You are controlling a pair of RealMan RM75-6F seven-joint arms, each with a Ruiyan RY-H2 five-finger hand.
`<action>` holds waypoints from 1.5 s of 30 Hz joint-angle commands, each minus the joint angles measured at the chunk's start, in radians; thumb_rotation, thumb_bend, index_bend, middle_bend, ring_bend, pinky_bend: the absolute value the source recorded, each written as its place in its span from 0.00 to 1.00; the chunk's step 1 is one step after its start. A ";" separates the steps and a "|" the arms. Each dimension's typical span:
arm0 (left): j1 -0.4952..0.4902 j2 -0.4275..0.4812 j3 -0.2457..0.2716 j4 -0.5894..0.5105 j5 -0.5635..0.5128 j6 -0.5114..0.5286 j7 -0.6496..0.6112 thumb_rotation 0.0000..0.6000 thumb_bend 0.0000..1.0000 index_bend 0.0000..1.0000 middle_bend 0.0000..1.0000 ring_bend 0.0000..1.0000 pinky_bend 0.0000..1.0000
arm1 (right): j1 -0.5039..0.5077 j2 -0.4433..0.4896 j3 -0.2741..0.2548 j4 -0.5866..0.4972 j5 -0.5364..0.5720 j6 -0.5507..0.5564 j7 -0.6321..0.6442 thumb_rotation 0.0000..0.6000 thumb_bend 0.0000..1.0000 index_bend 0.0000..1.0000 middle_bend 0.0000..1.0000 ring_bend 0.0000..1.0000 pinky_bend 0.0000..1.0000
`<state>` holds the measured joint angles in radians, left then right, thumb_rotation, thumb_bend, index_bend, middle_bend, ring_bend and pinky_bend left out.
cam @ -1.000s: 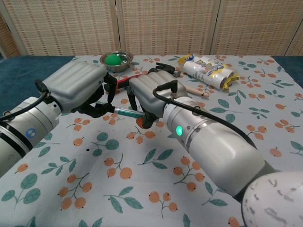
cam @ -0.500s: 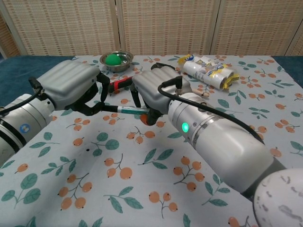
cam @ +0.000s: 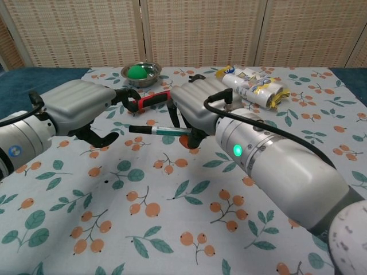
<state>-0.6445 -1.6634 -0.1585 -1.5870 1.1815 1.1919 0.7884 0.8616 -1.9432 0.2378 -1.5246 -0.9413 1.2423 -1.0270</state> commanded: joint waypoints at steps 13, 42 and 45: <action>-0.007 -0.065 0.018 0.066 0.073 0.022 -0.073 1.00 0.39 0.46 0.51 0.30 0.38 | 0.014 -0.043 0.014 0.009 0.015 -0.002 0.004 1.00 0.44 0.89 0.69 0.41 0.01; -0.001 -0.100 0.025 0.154 0.173 0.086 -0.076 1.00 0.65 0.84 0.97 0.65 0.49 | 0.012 -0.034 0.027 -0.005 0.018 0.003 0.015 1.00 0.44 0.89 0.69 0.41 0.01; 0.001 -0.096 0.025 0.158 0.174 0.081 -0.078 1.00 0.67 0.84 0.97 0.66 0.49 | 0.010 -0.025 0.030 -0.012 0.020 0.005 0.016 1.00 0.44 0.89 0.69 0.41 0.01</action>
<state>-0.6443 -1.7605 -0.1336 -1.4295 1.3551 1.2743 0.7111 0.8726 -1.9695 0.2670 -1.5355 -0.9221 1.2467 -1.0112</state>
